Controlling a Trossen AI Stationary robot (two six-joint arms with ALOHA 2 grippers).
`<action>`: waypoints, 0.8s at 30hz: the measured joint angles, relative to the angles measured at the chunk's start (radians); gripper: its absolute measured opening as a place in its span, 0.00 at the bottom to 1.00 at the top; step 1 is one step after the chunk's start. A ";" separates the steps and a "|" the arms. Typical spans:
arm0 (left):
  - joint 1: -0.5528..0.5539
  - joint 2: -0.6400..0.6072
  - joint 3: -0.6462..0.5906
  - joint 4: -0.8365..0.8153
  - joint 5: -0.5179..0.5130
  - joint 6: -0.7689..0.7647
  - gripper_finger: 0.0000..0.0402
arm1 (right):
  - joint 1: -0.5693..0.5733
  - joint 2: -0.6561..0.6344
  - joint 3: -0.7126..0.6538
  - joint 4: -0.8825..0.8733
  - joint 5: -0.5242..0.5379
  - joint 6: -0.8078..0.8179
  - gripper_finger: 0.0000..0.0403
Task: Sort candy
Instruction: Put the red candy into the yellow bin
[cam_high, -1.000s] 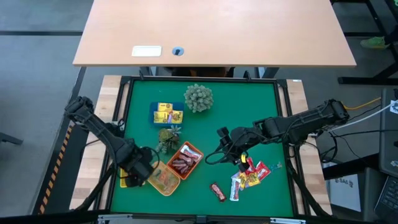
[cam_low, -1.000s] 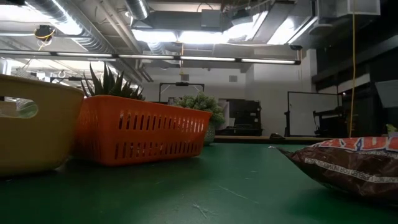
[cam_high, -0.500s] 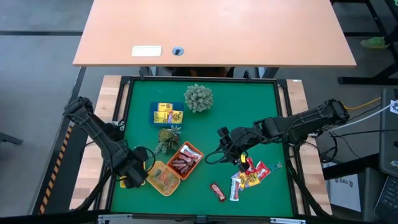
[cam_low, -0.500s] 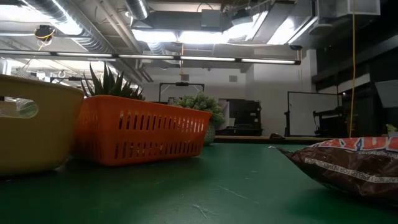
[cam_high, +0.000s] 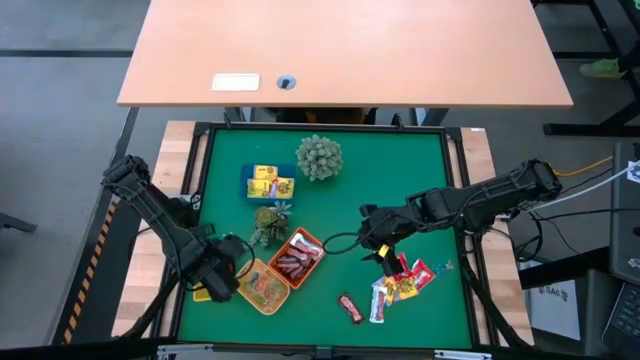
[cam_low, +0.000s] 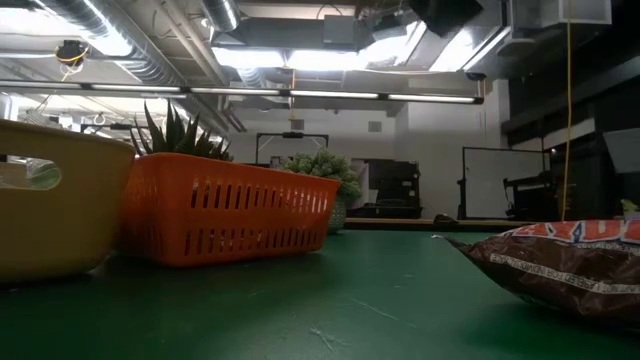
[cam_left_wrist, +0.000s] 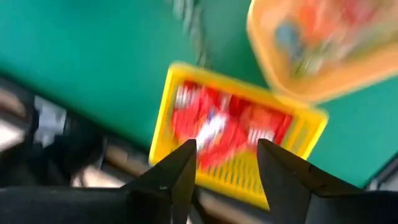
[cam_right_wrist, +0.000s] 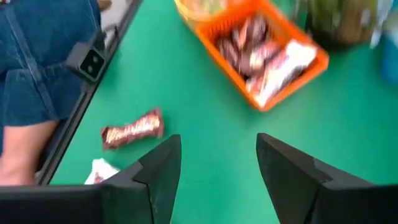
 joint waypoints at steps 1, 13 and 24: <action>0.001 0.000 0.000 0.026 -0.042 0.007 0.39 | 0.000 0.000 0.000 -0.025 0.000 0.027 0.52; 0.091 0.000 0.000 0.624 -0.410 0.490 0.39 | 0.061 0.000 -0.083 -0.237 -0.086 0.310 0.52; 0.185 0.000 0.000 0.778 -0.411 0.709 0.39 | 0.250 0.001 -0.220 -0.256 0.059 0.414 0.52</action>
